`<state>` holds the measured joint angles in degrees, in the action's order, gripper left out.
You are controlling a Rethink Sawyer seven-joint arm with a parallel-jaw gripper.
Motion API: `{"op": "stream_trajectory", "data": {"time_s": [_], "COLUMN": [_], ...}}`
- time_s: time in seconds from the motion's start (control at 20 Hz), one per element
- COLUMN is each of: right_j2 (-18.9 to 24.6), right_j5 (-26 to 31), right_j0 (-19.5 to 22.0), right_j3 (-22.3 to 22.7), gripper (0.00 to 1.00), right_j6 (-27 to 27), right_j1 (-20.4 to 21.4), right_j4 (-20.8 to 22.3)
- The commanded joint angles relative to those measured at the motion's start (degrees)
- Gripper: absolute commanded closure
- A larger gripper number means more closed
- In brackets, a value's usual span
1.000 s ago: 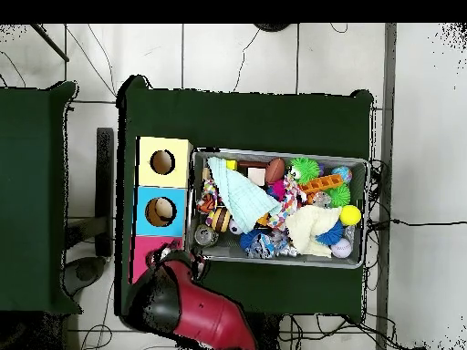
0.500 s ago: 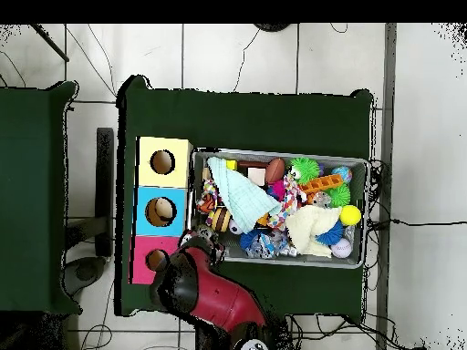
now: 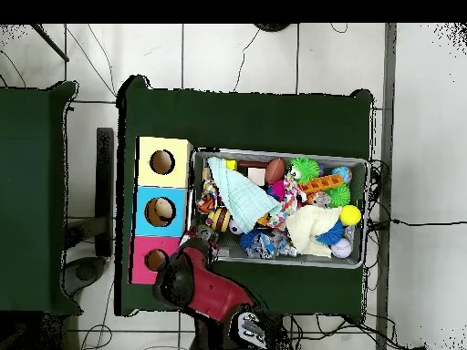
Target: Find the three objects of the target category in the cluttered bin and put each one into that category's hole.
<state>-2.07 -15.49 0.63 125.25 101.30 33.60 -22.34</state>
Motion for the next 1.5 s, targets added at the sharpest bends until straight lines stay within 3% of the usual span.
{"op": "stream_trajectory", "data": {"time_s": [0.05, 0.3, 0.6, 0.8, 0.95, 1.5], "right_j2": [7.3, 7.3, 7.0, 9.0, 11.2, 13.5], "right_j5": [-7.3, -9.0, -8.9, -6.9, -2.2, 4.5], "right_j0": [0.5, 1.1, 1.3, 3.1, 5.0, 6.9], "right_j3": [-6.2, -7.5, -8.0, -7.1, -6.0, -4.9], "gripper": [0.0, 0.0, 0.0, 0.0, 0.0, 0.0], "right_j6": [20.5, 21.1, 22.1, 25.8, 27.6, 28.1], "right_j1": [-7.1, -9.3, -8.9, -6.8, -4.1, 0.4], "right_j4": [-2.5, -1.6, -1.6, -2.8, -4.3, -6.6]}}
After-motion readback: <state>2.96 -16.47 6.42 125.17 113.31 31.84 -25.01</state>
